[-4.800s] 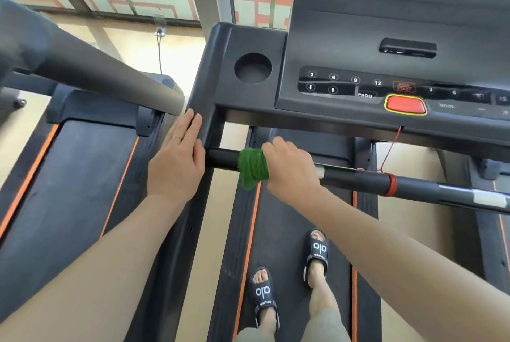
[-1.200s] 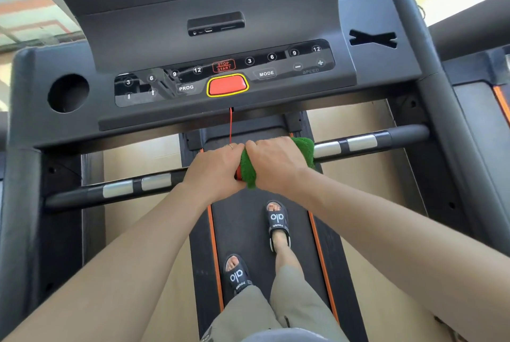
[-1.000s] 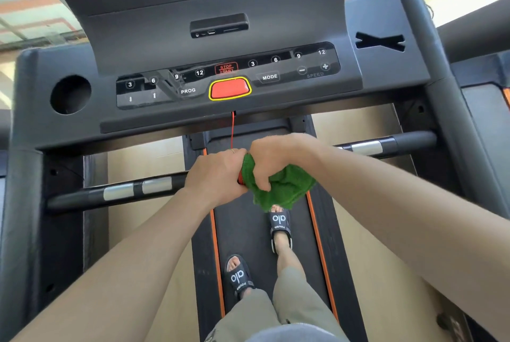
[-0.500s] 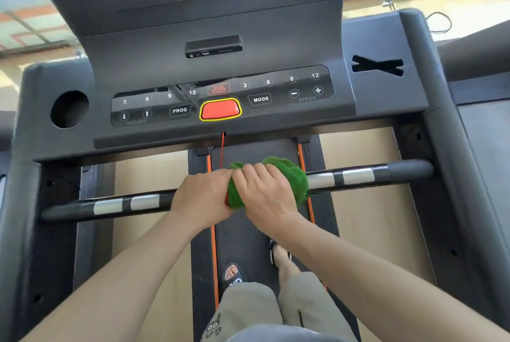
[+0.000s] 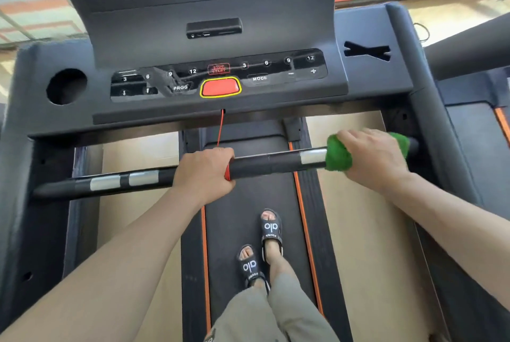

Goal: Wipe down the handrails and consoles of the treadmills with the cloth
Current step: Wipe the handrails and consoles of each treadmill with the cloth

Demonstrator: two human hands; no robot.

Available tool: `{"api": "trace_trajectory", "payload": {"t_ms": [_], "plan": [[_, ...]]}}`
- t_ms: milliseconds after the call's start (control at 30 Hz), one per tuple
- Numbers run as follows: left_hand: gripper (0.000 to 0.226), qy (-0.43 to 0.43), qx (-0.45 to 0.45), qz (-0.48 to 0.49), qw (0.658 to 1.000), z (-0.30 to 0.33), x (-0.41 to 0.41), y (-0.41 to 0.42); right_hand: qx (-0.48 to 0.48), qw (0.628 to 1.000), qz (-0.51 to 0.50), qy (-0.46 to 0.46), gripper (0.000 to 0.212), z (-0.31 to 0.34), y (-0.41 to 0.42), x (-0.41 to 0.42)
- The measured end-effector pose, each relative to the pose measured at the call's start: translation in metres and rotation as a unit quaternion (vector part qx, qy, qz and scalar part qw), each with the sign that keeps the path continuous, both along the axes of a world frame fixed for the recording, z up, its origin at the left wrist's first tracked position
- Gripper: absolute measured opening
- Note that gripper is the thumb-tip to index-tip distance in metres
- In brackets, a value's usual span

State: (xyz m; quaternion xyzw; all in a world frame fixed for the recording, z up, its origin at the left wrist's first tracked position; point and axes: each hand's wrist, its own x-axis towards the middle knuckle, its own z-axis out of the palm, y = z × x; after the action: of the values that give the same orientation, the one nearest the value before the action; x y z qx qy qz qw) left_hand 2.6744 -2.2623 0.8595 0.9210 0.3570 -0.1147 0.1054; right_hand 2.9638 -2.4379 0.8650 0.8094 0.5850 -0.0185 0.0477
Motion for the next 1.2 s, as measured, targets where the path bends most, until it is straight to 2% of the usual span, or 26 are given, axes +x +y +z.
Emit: {"api": "trace_trajectory", "payload": {"t_ms": [67,200,267,400,467,567,633,767,867,900,967,1067,1133,1200], "plan": [[0.021,0.0,0.011,0.002,1.0,-0.001,0.001,-0.001,0.006,1.0,0.001,0.012,0.042,-0.003,0.013,-0.03],[0.017,0.012,0.018,0.001,1.0,-0.001,0.005,0.0,0.005,0.994,0.081,0.075,0.041,-0.006,0.073,-0.125],[0.016,0.021,0.017,0.002,1.0,-0.002,0.004,0.001,-0.002,0.991,0.098,0.091,0.039,-0.007,0.091,-0.145],[0.018,0.015,0.019,0.009,1.0,-0.001,0.004,0.001,0.03,0.985,0.142,0.096,0.041,-0.014,0.081,-0.126],[0.018,0.008,0.022,0.015,1.0,-0.002,0.002,-0.001,0.045,0.985,0.149,0.07,0.044,-0.016,0.062,-0.097],[0.017,-0.005,0.035,0.023,0.999,-0.002,0.002,-0.003,0.061,0.994,0.089,0.0,0.043,-0.012,0.007,-0.008],[0.02,-0.002,0.034,0.034,0.999,-0.003,0.004,-0.005,0.044,0.998,0.047,0.0,0.042,-0.004,-0.022,0.039],[0.027,-0.01,0.022,0.044,0.999,0.003,0.007,-0.013,0.026,1.0,-0.009,0.011,0.037,-0.006,-0.013,0.023],[0.056,0.014,0.15,0.007,0.989,0.005,0.021,-0.031,0.04,0.998,0.039,0.043,0.039,-0.01,0.005,-0.013],[0.066,0.014,0.181,0.005,0.983,0.006,0.03,-0.04,0.032,0.996,0.059,0.06,0.04,-0.008,0.016,-0.027],[0.075,-0.014,0.184,0.003,0.983,0.008,0.053,-0.056,0.001,0.991,0.091,0.094,0.04,-0.003,0.039,-0.054],[0.064,-0.034,0.151,-0.044,0.987,0.007,0.085,-0.066,-0.074,0.98,0.107,0.154,0.038,0.007,0.057,-0.055],[0.056,-0.029,0.129,-0.075,0.988,0.008,0.104,-0.068,-0.143,0.966,0.084,0.197,0.038,0.018,0.049,-0.018],[0.053,-0.017,0.106,-0.094,0.99,0.012,0.125,-0.069,-0.22,0.955,0.054,0.19,0.04,0.027,0.033,0.026]]}}
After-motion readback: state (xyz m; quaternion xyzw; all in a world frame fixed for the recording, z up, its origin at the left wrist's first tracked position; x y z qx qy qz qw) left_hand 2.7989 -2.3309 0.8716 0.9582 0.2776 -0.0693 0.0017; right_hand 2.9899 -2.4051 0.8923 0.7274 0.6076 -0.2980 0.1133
